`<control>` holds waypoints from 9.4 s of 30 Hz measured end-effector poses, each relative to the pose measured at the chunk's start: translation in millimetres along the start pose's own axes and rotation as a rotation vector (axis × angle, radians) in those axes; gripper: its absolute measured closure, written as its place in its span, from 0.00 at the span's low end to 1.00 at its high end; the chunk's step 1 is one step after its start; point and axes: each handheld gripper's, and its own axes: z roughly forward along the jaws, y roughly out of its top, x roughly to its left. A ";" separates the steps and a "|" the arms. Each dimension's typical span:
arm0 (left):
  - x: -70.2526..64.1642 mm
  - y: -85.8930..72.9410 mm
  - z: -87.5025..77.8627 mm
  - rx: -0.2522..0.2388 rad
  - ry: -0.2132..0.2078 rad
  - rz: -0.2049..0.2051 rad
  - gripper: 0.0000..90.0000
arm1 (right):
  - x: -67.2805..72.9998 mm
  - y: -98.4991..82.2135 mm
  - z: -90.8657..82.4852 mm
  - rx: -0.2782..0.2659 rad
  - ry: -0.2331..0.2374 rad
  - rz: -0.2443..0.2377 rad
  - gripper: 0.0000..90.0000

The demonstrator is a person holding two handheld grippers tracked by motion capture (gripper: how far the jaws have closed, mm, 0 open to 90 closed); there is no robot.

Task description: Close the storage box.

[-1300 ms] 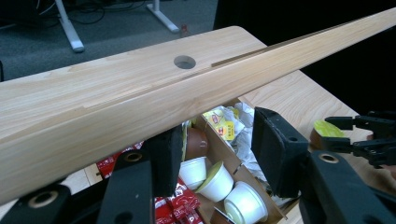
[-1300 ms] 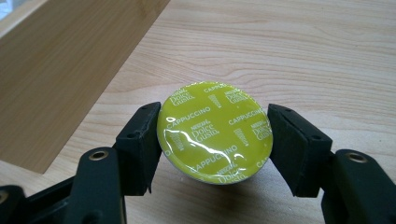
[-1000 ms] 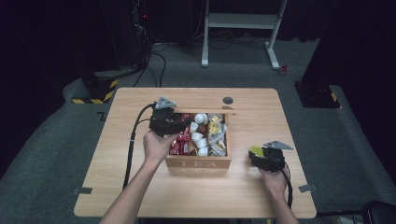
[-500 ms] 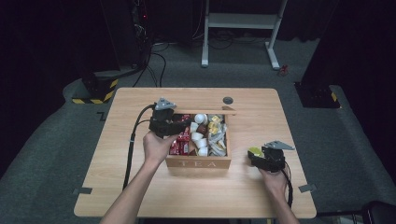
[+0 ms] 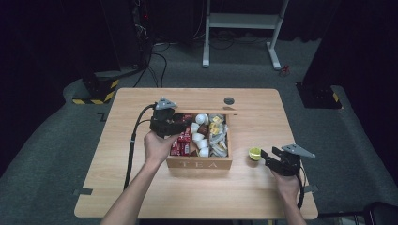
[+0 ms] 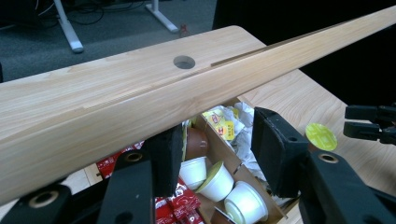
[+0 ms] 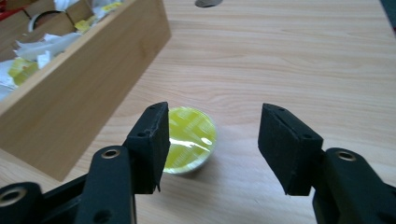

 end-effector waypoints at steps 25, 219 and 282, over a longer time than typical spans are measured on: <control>-1.3 -7.3 -2.7 0.011 -0.013 -0.002 0.60 | -16.0 -41.7 1.7 0.149 -0.195 -0.002 0.53; -16.5 -139.7 0.9 0.153 -0.074 -0.014 0.68 | -12.1 -40.5 6.0 0.169 -0.202 -0.038 0.39; 60.3 -131.2 -75.2 -0.014 0.124 -0.146 0.63 | -12.2 -40.4 6.2 0.169 -0.201 -0.038 0.39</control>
